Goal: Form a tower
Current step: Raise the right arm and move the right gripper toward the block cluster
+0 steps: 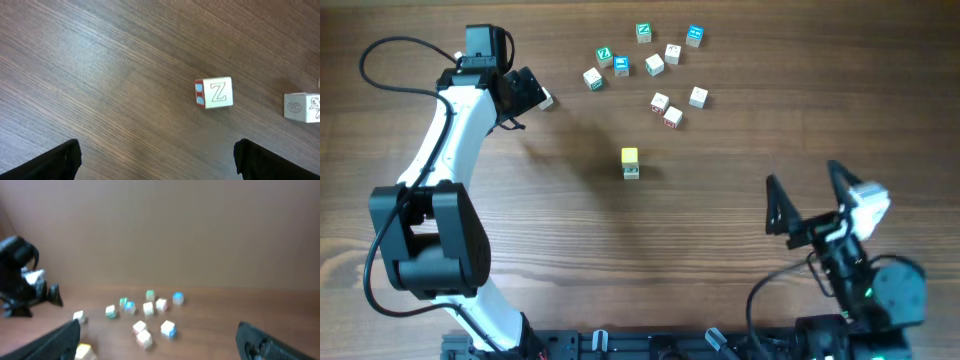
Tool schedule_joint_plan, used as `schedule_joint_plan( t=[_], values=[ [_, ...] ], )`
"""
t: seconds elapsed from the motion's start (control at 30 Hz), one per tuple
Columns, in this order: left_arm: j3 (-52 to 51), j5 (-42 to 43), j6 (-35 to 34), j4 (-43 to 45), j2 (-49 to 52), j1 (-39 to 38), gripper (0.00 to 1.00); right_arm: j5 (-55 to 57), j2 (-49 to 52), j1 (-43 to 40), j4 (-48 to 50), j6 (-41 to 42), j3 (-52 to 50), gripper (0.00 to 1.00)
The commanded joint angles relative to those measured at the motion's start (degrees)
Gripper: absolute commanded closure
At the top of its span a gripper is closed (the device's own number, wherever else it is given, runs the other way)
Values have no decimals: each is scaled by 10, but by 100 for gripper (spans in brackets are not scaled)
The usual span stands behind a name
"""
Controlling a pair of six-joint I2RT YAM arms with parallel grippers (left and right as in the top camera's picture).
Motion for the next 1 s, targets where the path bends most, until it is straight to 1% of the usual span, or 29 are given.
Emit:
schedule_joint_plan(
  t=[0.0, 0.17, 0.2, 0.27, 0.37, 0.43, 0.47, 0.6, 0.67, 0.7, 0.77, 0.83, 0.87, 0.9, 0.97],
  values=[
    [-5, -6, 3, 1, 7, 0, 0, -12, 147, -1, -67, 14, 157, 0],
    [-5, -6, 3, 1, 7, 0, 0, -77, 394, -1, -191, 15, 426, 0],
    [-4, -6, 3, 1, 7, 0, 0, -89, 447, -1, -231, 15, 489, 0],
    [-5, -6, 3, 1, 7, 0, 0, -92, 569, -1, -342, 14, 639, 0],
    [-5, -6, 3, 1, 7, 0, 0, -92, 696, -1, -473, 13, 782, 0],
    [-5, -6, 3, 1, 7, 0, 0, -92, 762, -1, -513, 15, 815, 0],
    [-4, -6, 3, 1, 7, 0, 0, -92, 780, -1, -514, 16, 814, 0],
    [-5, -6, 3, 1, 7, 0, 0, -93, 846, -1, -476, 19, 813, 0],
    [-5, -6, 3, 1, 7, 0, 0, -118, 871, 2, -461, 70, 812, 0],
    [-4, -6, 3, 1, 7, 0, 0, -124, 886, 8, -455, 77, 812, 2],
    [-5, -6, 3, 1, 7, 0, 0, -110, 907, 26, -453, 75, 812, 11],
    [-4, -6, 3, 1, 7, 0, 0, -55, 942, 66, -443, 75, 812, 21],
    [-4, -6, 3, 1, 7, 0, 0, -27, 958, 84, -439, 75, 812, 25],
    [-5, -6, 3, 1, 7, 0, 0, 4, 977, 105, -437, 77, 812, 31],
    [-4, -6, 3, 1, 7, 0, 0, 15, 1015, 137, -437, 125, 812, 32]
  ],
)
